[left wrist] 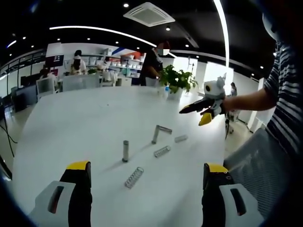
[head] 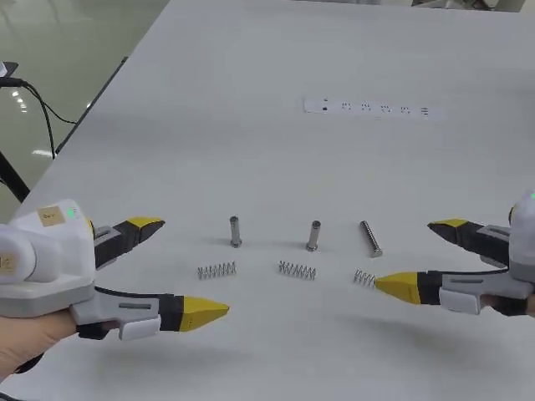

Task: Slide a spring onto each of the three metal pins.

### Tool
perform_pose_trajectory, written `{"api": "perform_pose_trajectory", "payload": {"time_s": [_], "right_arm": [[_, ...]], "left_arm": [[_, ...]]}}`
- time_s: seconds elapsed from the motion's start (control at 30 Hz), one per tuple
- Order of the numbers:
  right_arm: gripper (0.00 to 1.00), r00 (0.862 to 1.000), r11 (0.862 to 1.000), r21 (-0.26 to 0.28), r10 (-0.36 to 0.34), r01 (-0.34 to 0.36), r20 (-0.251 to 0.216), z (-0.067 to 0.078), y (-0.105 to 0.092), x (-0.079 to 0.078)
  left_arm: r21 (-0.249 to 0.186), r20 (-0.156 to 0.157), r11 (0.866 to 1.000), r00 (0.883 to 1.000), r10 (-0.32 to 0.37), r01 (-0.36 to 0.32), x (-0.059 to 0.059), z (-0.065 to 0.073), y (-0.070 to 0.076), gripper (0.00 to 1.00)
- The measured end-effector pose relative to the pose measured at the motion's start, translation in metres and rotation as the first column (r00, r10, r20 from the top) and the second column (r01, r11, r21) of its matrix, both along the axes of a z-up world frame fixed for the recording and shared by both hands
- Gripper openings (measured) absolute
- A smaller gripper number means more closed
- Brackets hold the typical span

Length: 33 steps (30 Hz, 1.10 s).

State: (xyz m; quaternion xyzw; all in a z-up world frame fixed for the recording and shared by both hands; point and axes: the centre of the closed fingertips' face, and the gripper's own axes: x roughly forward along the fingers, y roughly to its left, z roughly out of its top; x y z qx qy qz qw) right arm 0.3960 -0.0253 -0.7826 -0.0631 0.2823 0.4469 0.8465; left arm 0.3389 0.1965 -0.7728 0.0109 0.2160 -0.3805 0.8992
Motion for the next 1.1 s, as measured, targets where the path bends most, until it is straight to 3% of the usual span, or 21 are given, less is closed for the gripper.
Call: {"api": "perform_pose_trajectory", "payload": {"time_s": [0.43, 0.57, 0.6, 0.73, 0.9, 1.1], "right_arm": [[0.53, 0.999, 0.999, -0.035, -0.023, 0.021, -0.047, 0.0, 0.02, 0.031], [0.46, 0.995, 0.996, -0.075, -0.051, 0.045, -0.08, -0.008, 0.021, 0.042], [0.44, 0.992, 0.994, -0.095, -0.069, 0.059, -0.109, -0.012, 0.019, 0.044], [0.35, 0.983, 0.988, -0.124, -0.112, 0.093, -0.149, -0.019, 0.016, 0.053], [0.25, 0.96, 0.985, -0.109, -0.158, 0.136, -0.229, -0.026, 0.018, 0.059], [0.23, 0.947, 0.977, -0.159, -0.181, 0.143, -0.265, -0.041, 0.019, 0.065]], "left_arm": [[0.002, -0.009, 1.0, 1.0, 0.002, -0.002, -0.002, -0.002, 0.002, 0.96], [0.001, -0.008, 1.0, 1.0, 0.003, -0.003, -0.002, -0.002, 0.002, 0.96], [0.001, -0.009, 1.0, 1.0, 0.003, -0.003, -0.003, -0.002, 0.002, 0.96], [0.003, -0.011, 1.0, 1.0, 0.003, -0.003, -0.003, -0.003, 0.002, 0.96], [0.007, -0.013, 1.0, 1.0, 0.003, -0.003, -0.003, -0.003, 0.003, 0.96], [0.009, -0.006, 1.0, 1.0, -0.004, 0.004, -0.002, 0.001, 0.003, 0.97]]}}
